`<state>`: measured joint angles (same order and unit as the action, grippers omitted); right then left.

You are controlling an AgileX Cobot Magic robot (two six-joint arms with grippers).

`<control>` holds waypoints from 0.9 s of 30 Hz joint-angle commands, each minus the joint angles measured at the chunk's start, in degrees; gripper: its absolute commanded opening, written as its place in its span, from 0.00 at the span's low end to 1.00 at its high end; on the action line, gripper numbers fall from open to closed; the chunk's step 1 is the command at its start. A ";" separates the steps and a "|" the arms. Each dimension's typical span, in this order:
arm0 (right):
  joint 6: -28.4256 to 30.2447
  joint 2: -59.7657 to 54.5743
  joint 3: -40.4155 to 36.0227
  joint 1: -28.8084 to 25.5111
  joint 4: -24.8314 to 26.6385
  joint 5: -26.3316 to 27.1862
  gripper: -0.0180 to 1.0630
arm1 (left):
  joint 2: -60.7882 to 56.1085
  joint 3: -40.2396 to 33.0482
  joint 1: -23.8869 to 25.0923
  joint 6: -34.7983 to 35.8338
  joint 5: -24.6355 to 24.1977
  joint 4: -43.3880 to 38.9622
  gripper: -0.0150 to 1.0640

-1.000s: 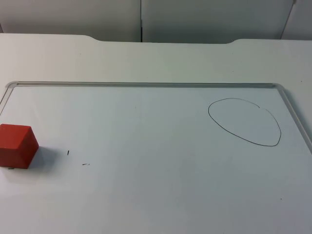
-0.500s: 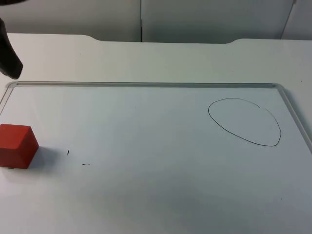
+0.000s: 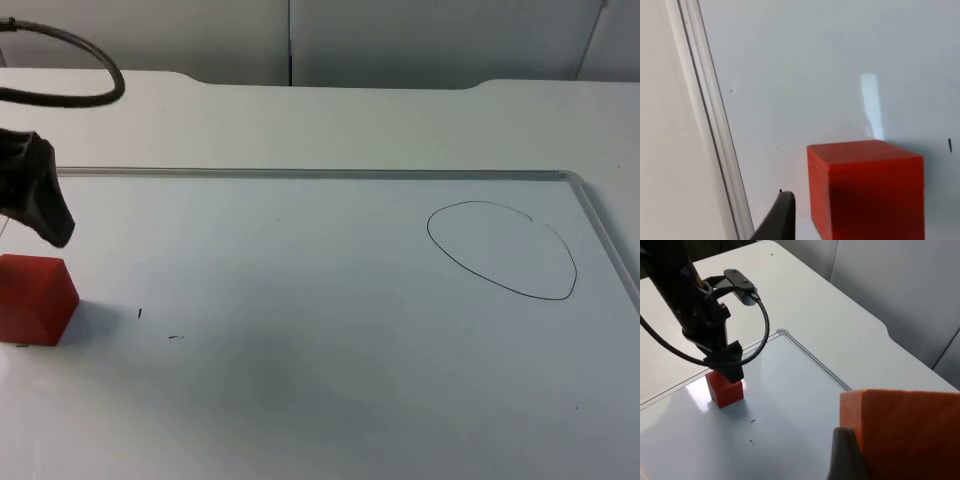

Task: Pick up one cube with the left hand and another cube with the right hand. First place the cube in the right hand at the target position, then stack the cube in the left hand on top.

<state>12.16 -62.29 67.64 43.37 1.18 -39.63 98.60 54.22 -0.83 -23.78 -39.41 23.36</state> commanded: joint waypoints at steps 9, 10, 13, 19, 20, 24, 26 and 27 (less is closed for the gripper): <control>-0.04 0.26 -0.17 -0.04 0.30 -0.22 0.01 | 5.96 0.51 -7.14 9.43 5.77 -10.34 0.87; 0.22 0.26 -0.17 -0.04 0.30 -0.34 0.01 | 6.11 0.51 -7.38 11.07 6.04 -11.69 0.87; 0.22 0.26 -0.17 -0.04 0.30 -0.34 0.01 | 6.47 0.51 -7.38 12.84 6.40 -13.44 0.87; 0.22 0.26 -0.17 -0.04 0.30 -0.34 0.01 | 6.68 0.39 -7.38 12.97 6.78 -13.75 0.87; 0.22 0.26 -0.17 -0.04 0.30 -0.34 0.01 | 6.68 0.39 -7.38 12.97 6.78 -14.15 0.87; 0.22 0.26 -0.17 -0.04 0.30 -0.34 0.01 | 6.68 0.39 -7.38 12.97 6.78 -14.38 0.87; 0.22 0.26 -0.17 -0.04 0.30 -0.34 0.01 | 6.72 0.39 -7.38 12.97 6.78 -14.66 0.87; 0.22 0.26 -0.17 -0.04 0.30 -0.34 0.01 | 6.83 0.39 -7.38 12.99 6.92 -14.73 0.87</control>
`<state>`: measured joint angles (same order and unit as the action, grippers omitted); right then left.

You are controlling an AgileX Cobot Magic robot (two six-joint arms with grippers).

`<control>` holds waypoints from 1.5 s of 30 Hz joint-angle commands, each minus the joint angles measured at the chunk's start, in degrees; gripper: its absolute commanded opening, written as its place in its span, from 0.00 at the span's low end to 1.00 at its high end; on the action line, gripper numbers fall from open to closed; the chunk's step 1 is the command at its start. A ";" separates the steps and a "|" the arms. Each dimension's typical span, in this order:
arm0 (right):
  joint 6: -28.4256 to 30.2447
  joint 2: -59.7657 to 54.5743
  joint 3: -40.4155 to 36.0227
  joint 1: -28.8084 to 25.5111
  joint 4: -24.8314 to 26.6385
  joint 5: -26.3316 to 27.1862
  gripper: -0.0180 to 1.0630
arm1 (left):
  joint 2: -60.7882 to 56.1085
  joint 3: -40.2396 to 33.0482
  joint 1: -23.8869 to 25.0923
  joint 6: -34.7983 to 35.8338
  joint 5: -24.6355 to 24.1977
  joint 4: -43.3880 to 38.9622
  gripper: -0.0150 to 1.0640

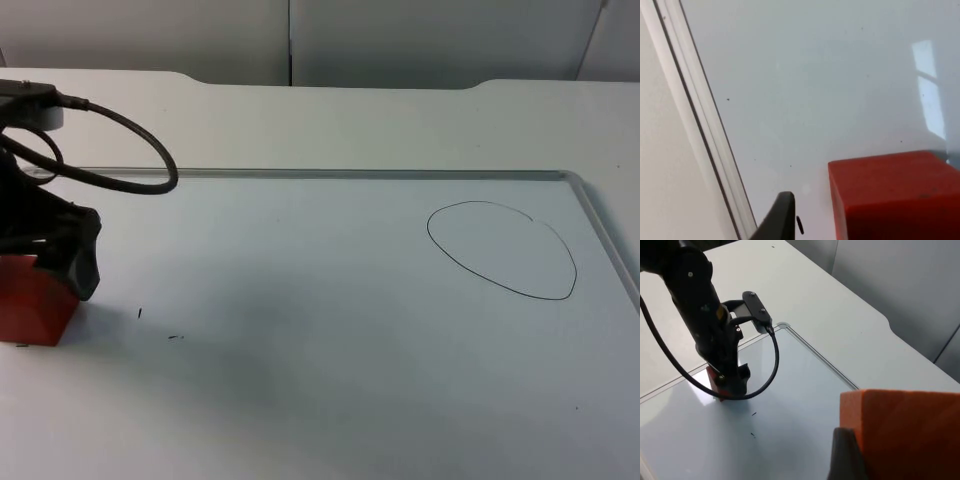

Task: Pick up one cube with the left hand and another cube with the right hand. First place the cube in the right hand at the target position, then stack the cube in the left hand on top.

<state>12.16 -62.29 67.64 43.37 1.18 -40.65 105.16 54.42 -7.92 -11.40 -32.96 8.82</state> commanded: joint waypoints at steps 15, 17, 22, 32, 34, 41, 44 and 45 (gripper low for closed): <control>0.33 0.26 -0.17 -0.04 0.30 0.68 0.01 | 2.97 0.19 -0.29 1.48 1.37 -0.84 0.64; 0.34 0.26 -0.17 -0.04 0.30 0.91 0.01 | 2.97 0.19 -0.29 1.48 1.37 -0.74 0.54; 0.34 0.26 -0.17 -0.04 0.30 1.04 0.01 | 2.85 0.19 -0.29 3.87 0.25 -0.86 0.25; 0.34 0.26 -0.17 -0.04 0.30 1.25 0.01 | -9.26 0.19 -0.29 4.29 -0.74 -0.86 0.01; 0.34 0.26 -0.17 -0.04 0.30 1.52 0.01 | -15.65 0.19 -0.29 4.39 -1.15 -0.86 0.01; 0.34 0.26 -0.17 -0.04 0.30 1.75 0.01 | -34.82 0.19 -0.29 4.55 -5.11 -0.51 0.01; 0.34 0.26 -0.17 -0.04 0.30 1.75 0.01 | -41.32 0.19 -0.29 4.55 -6.80 -0.51 0.01; 0.34 0.26 -0.17 -0.04 0.30 1.75 0.01 | -44.39 0.19 -0.29 4.55 -7.83 -0.51 0.01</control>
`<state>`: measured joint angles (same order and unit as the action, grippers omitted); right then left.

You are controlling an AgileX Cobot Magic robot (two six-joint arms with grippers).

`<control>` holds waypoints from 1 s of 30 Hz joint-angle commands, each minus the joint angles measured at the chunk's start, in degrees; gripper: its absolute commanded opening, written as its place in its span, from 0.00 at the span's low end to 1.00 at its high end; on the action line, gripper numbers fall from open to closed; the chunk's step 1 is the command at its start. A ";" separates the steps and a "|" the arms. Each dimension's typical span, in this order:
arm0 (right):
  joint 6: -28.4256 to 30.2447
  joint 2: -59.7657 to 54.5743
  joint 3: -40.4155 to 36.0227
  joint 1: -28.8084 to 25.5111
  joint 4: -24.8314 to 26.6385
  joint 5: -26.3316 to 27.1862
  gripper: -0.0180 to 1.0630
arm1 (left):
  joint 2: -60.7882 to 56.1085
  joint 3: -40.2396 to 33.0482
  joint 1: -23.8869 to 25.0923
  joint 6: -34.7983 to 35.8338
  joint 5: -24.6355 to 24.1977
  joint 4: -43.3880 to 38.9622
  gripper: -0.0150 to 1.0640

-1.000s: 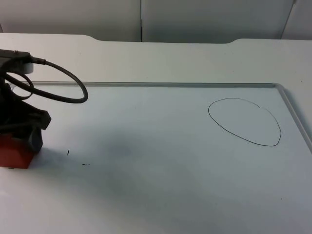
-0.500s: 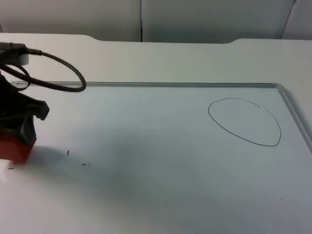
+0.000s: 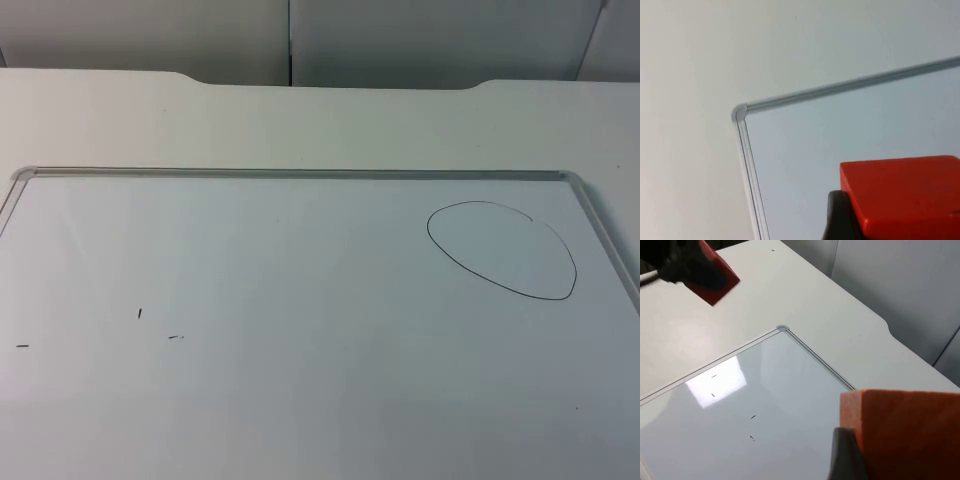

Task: Pick up one cube with the left hand and another cube with the right hand. First place the cube in the right hand at the target position, then stack the cube in the left hand on top.

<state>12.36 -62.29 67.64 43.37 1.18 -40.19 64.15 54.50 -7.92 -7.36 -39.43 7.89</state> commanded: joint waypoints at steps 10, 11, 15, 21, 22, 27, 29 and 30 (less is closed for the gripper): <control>0.13 0.26 -0.17 -0.04 0.30 1.29 0.01 | -22.04 0.02 -0.29 0.51 -9.59 0.30 0.01; 0.13 0.26 -0.17 -0.04 0.30 1.29 0.01 | -23.59 -0.12 -0.29 0.51 -9.96 0.06 0.01; 0.13 0.26 -0.17 -0.04 0.19 1.70 0.01 | -27.14 -3.10 -0.29 0.51 -9.98 -0.68 0.01; -0.57 0.26 -0.17 -0.04 0.19 1.95 0.01 | -29.85 -9.16 -0.29 1.38 -5.91 -0.68 0.01; -0.88 0.26 -0.17 -0.04 0.19 1.95 0.01 | -29.91 -9.37 -0.29 1.52 -5.91 -0.68 0.01; -4.48 0.26 -0.17 -0.04 -2.70 2.19 0.01 | -29.80 -9.38 -0.29 1.52 -5.68 -0.57 0.01; -8.61 0.26 -0.17 -1.48 -5.58 2.59 0.01 | -29.80 -9.38 -0.29 1.52 -5.68 -0.33 0.01; -8.61 0.26 -0.17 -1.48 -5.58 2.59 0.01 | -29.80 -9.38 -0.29 1.52 -5.68 -0.33 0.01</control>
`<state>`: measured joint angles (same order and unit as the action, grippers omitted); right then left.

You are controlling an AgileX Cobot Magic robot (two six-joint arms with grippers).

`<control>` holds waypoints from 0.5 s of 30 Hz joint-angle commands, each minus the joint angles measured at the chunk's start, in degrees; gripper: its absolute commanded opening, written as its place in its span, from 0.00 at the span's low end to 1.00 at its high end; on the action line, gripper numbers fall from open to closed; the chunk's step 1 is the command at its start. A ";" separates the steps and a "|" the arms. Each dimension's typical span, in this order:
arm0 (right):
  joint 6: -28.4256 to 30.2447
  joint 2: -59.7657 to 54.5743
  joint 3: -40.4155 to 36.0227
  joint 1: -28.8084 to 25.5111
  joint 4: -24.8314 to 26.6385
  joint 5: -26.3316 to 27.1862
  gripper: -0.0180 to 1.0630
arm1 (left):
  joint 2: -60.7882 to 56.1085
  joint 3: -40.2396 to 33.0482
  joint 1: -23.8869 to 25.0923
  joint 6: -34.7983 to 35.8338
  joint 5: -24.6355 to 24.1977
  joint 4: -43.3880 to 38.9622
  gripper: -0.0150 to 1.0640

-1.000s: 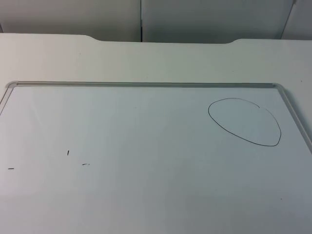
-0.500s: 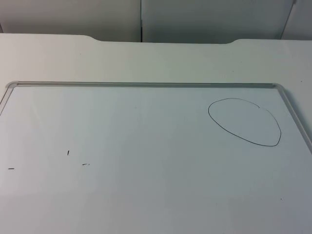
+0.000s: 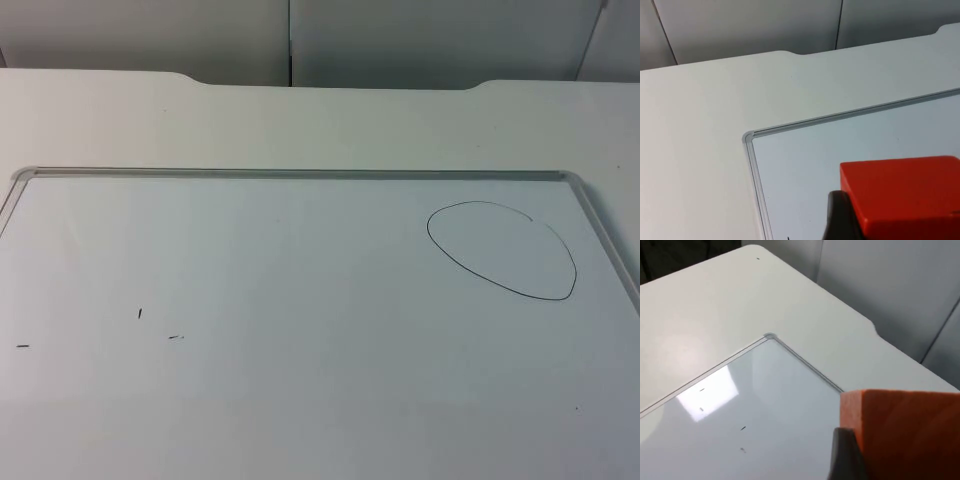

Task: Pick up one cube with the left hand and another cube with the right hand. First place the cube in the right hand at the target position, then stack the cube in the left hand on top.

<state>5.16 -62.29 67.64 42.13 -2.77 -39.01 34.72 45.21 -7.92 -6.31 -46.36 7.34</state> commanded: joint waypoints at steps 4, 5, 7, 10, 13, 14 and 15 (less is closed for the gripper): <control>-5.16 0.26 -0.17 -8.51 -2.69 0.02 0.01 | -0.37 -0.09 -0.29 0.47 1.25 0.45 0.01; -5.16 0.26 -0.17 -11.18 -2.15 -0.99 0.01 | -0.37 -0.09 -0.29 0.47 1.25 0.45 0.01; -3.45 -0.35 -0.17 -17.56 -0.15 -3.17 0.01 | -0.37 -0.09 -0.29 0.47 1.25 0.45 0.01; 2.88 -1.68 -0.17 -24.53 7.62 -4.99 0.01 | -0.37 -0.09 -0.29 0.47 1.25 0.72 0.01; 15.21 -5.87 -0.17 -32.26 21.52 -10.10 0.01 | -0.37 -0.09 -0.29 0.47 1.36 0.83 0.01; 15.98 -7.96 -0.17 -33.63 22.12 -11.22 0.01 | -0.37 -0.09 -0.29 0.47 1.36 0.83 0.01; 15.98 -7.96 -0.17 -33.63 22.12 -11.22 0.01 | -0.37 -0.09 -0.29 0.47 1.36 0.83 0.01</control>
<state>18.25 -69.57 67.64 9.72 16.41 -49.51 34.72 45.21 -7.92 -6.17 -46.36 7.55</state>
